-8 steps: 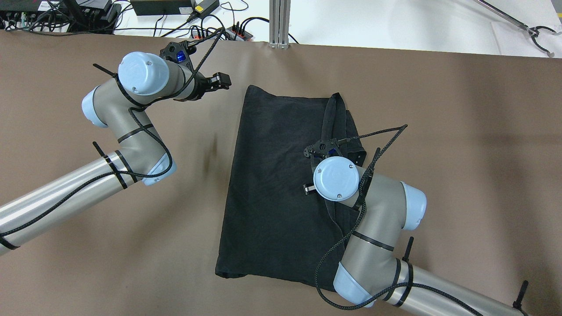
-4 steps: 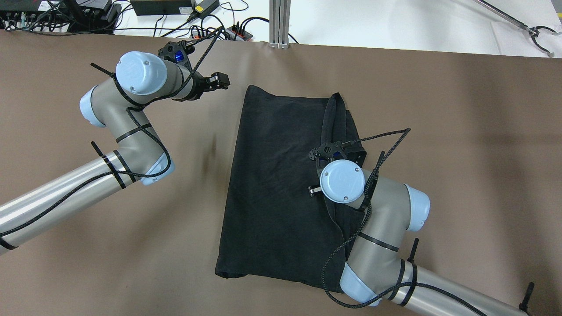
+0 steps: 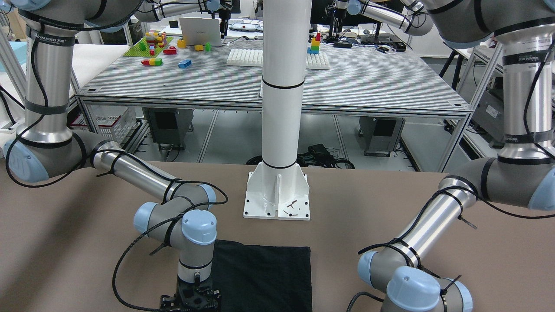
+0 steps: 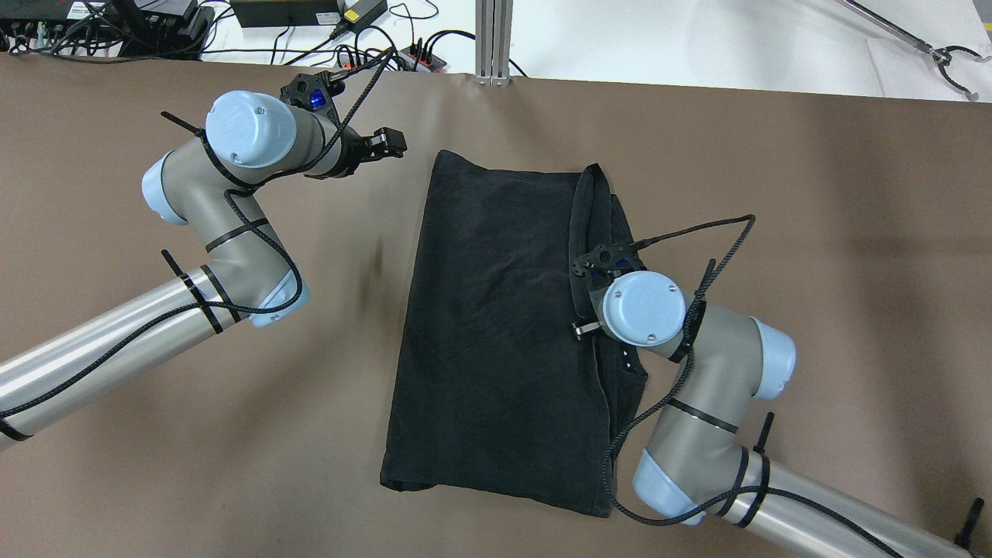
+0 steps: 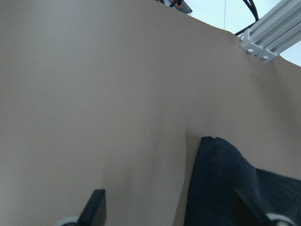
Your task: Fold clothes
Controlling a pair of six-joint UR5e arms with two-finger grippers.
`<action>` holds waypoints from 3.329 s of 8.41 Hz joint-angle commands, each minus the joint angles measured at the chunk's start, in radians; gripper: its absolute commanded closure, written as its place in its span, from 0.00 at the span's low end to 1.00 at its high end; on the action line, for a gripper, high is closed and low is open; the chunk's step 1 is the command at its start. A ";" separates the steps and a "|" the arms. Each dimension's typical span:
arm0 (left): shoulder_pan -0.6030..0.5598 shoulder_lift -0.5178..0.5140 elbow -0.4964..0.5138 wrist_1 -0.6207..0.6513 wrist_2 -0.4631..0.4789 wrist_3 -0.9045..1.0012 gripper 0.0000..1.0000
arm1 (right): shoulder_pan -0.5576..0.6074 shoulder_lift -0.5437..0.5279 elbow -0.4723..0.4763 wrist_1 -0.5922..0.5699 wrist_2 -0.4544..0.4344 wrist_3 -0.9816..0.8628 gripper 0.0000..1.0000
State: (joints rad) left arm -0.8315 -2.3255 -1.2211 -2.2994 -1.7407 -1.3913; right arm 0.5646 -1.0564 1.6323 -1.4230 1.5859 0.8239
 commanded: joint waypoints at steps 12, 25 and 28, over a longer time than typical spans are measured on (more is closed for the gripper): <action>-0.003 -0.003 -0.003 0.000 0.000 -0.002 0.07 | 0.124 0.233 -0.295 0.032 0.106 0.017 0.06; 0.000 0.011 -0.063 0.011 0.007 -0.017 0.07 | 0.155 0.030 0.057 -0.005 0.174 0.225 0.05; 0.005 0.012 -0.075 0.012 0.000 -0.018 0.07 | -0.109 -0.054 0.251 -0.031 -0.043 1.081 0.07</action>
State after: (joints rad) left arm -0.8292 -2.3117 -1.2936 -2.2876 -1.7365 -1.4088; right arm 0.6334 -1.0441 1.7479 -1.4272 1.7062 1.4102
